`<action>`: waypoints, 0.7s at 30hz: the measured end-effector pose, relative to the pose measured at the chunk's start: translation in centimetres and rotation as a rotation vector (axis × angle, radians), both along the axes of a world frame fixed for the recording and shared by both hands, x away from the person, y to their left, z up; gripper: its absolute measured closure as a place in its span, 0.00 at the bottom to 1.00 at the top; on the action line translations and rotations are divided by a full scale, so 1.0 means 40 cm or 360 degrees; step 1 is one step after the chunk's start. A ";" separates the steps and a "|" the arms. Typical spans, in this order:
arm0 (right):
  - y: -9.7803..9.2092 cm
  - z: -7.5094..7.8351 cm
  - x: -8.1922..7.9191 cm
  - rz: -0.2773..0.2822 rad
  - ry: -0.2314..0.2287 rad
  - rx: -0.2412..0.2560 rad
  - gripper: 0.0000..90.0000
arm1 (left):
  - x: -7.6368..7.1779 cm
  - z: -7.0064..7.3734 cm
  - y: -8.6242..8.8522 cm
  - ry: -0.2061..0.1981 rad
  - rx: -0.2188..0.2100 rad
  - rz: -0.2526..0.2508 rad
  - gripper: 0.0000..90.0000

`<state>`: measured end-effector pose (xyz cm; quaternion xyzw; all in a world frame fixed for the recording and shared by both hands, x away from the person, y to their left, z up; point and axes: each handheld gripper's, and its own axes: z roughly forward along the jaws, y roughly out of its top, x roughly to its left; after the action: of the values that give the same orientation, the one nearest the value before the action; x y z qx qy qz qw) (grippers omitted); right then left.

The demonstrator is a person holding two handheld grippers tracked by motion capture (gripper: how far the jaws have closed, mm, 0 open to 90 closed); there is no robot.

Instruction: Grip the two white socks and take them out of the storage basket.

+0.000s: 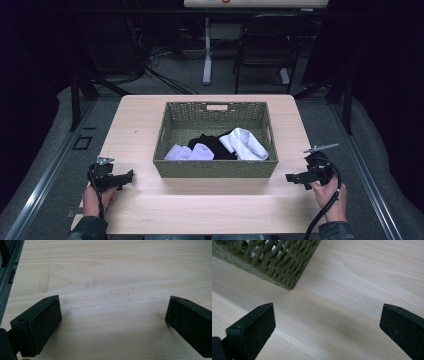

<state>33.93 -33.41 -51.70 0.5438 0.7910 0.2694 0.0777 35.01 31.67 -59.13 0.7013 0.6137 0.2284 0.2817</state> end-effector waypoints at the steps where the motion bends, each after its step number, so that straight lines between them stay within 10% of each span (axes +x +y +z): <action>1: 0.000 0.005 0.000 0.0003 -0.0004 0.0004 0.00 | 0.000 0.000 0.000 0.0000 0.0000 0.0000 0.00; 21: 0.019 0.160 0.026 0.0075 -0.0101 -0.0025 0.00 | 0.000 0.000 -0.001 -0.0001 0.0000 0.0003 0.00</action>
<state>34.97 -32.67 -45.31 0.5155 0.8028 0.2820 0.1007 34.99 31.64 -59.14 0.7005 0.6144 0.2289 0.2818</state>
